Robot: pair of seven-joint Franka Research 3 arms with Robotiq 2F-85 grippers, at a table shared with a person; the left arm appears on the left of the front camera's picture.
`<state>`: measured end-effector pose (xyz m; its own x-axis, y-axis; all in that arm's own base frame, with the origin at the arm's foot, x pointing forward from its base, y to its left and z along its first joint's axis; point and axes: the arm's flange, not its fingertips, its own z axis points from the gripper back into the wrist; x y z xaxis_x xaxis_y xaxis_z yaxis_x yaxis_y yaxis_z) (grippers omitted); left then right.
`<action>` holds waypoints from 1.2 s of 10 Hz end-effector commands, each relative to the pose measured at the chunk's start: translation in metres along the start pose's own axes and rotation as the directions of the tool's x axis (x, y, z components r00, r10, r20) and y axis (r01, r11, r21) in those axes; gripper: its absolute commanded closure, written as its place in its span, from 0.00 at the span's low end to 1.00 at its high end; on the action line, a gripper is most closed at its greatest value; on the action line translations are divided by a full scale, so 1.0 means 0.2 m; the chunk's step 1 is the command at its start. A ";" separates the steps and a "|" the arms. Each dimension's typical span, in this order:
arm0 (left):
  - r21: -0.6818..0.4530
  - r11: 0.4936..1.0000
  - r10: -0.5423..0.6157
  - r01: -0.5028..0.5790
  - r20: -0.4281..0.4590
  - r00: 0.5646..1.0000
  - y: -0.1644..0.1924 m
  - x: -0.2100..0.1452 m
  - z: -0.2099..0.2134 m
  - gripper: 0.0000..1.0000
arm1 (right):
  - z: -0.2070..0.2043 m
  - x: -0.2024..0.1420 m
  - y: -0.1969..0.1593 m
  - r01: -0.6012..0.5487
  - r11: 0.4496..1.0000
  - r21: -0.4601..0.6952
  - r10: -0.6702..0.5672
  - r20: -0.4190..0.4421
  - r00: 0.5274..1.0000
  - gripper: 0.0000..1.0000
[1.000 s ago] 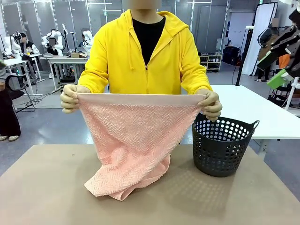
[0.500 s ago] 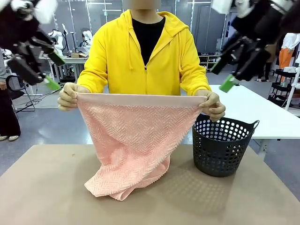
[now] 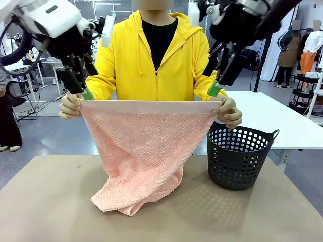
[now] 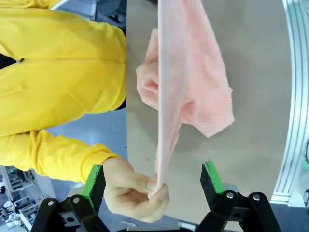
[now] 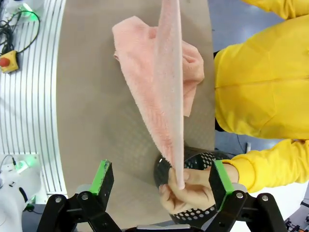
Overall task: Fold the towel.
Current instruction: Grab the top end of the 100 cm Hotel Towel extended by the human.
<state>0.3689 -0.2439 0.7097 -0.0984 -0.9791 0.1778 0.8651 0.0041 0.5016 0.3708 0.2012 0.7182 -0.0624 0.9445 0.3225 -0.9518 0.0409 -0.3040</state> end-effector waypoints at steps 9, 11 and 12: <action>-0.184 0.983 0.025 -0.018 0.034 0.999 0.10 -0.01 -0.40 0.00 | -0.49 0.01 -0.17 0.027 0.998 0.048 -0.020 -0.134 0.991 0.00; -0.211 0.977 0.032 -0.028 0.016 0.999 0.09 -0.02 -0.46 0.00 | -0.59 -0.02 -0.16 0.023 0.998 0.062 -0.015 -0.130 0.991 0.00; -0.227 0.974 0.029 -0.027 0.003 1.000 0.07 -0.02 -0.49 0.06 | -0.63 -0.02 -0.15 0.021 0.997 0.073 -0.011 -0.134 0.991 0.00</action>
<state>0.4301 -0.2613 0.6410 -0.0580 -0.9802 0.1896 0.9530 0.0022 0.3029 0.4393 0.2322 0.6209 -0.0235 0.9752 0.2201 -0.9770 0.0243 -0.2118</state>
